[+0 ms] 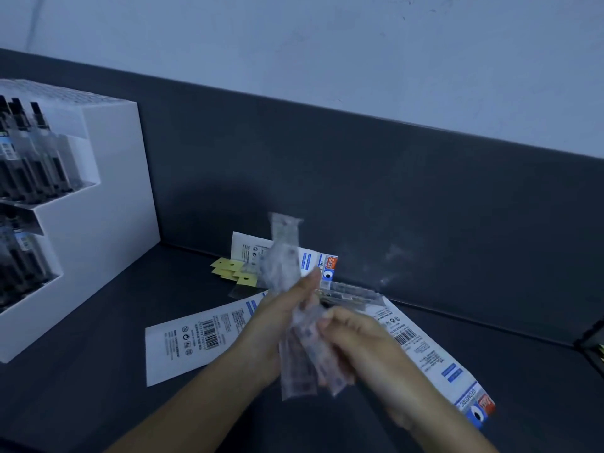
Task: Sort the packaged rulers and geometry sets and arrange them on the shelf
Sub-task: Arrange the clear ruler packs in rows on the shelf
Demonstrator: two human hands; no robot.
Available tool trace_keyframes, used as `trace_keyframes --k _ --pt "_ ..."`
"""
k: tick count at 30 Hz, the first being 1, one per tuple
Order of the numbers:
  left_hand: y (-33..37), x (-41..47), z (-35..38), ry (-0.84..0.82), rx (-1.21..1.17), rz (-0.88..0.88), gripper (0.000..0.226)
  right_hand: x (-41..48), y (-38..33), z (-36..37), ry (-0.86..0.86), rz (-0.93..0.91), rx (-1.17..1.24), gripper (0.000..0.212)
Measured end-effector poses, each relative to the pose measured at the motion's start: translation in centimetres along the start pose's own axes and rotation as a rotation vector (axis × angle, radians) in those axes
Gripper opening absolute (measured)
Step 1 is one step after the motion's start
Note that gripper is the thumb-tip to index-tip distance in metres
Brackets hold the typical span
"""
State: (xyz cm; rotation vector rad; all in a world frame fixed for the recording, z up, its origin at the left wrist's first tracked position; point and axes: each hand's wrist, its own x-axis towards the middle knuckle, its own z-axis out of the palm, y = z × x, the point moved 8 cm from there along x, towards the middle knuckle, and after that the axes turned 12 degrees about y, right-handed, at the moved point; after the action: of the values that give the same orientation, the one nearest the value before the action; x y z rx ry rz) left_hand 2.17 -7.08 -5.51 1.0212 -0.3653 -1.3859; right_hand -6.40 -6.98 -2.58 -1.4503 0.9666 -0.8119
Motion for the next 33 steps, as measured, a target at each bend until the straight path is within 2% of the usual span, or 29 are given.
trace_keyframes --k 2,4,6,7,8,10,11,14,16,19,21,23,26,29,33 --pt "0.0 -0.2 -0.1 0.028 0.026 0.029 0.015 0.3 -0.1 -0.2 0.06 -0.226 -0.254 0.04" --pt "0.1 -0.1 -0.4 0.064 0.001 0.02 0.02 0.9 0.0 -1.7 0.175 -0.368 -0.514 0.047" --pt "0.4 0.4 -1.3 0.128 -0.047 0.031 0.026 1.2 -0.1 -2.6 0.224 -0.477 -0.704 0.034" --pt "0.6 0.8 -1.8 0.162 -0.074 0.042 0.027 1.4 0.1 -2.2 0.167 -0.505 -0.782 0.022" --pt "0.8 1.1 -2.3 0.19 -0.109 0.051 0.027 1.5 0.6 -1.6 0.088 -0.526 -0.855 0.019" --pt "1.3 1.5 -2.8 0.222 -0.192 0.053 0.027 1.6 2.2 -0.4 -0.079 -0.583 -0.944 0.042" --pt "1.5 1.6 -2.9 0.23 -0.227 0.049 0.028 1.6 2.7 -0.1 -0.121 -0.604 -0.983 0.046" --pt "1.9 1.7 -3.2 0.233 -0.291 0.031 0.029 1.5 3.0 0.3 -0.127 -0.653 -1.047 0.025" --pt "2.2 1.7 -3.2 0.199 -0.335 0.021 0.027 1.6 2.7 0.1 -0.114 -0.615 -1.038 0.019" --pt "2.3 1.9 -3.5 0.192 -0.297 0.011 0.025 1.8 2.6 -0.6 -0.114 -0.476 -0.932 0.022" --pt "2.4 2.0 -3.7 0.191 -0.226 0.009 0.026 1.9 2.1 -1.8 -0.036 -0.392 -0.856 0.028" --pt "2.5 1.9 -3.7 0.19 -0.168 0.013 0.022 2.2 1.5 -3.3 0.069 -0.372 -0.913 0.034" --pt "2.6 1.4 -3.2 0.17 -0.114 0.017 0.015 2.6 0.8 -5.1 0.187 -0.341 -0.959 0.027" --pt "2.5 1.4 -2.9 0.172 -0.042 0.012 0.014 2.8 0.7 -6.9 0.264 -0.208 -0.694 0.015" --pt "1.4 1.7 -2.8 0.169 0.054 -0.022 0.012 2.6 1.2 -7.3 0.237 0.025 -0.223 0.035"
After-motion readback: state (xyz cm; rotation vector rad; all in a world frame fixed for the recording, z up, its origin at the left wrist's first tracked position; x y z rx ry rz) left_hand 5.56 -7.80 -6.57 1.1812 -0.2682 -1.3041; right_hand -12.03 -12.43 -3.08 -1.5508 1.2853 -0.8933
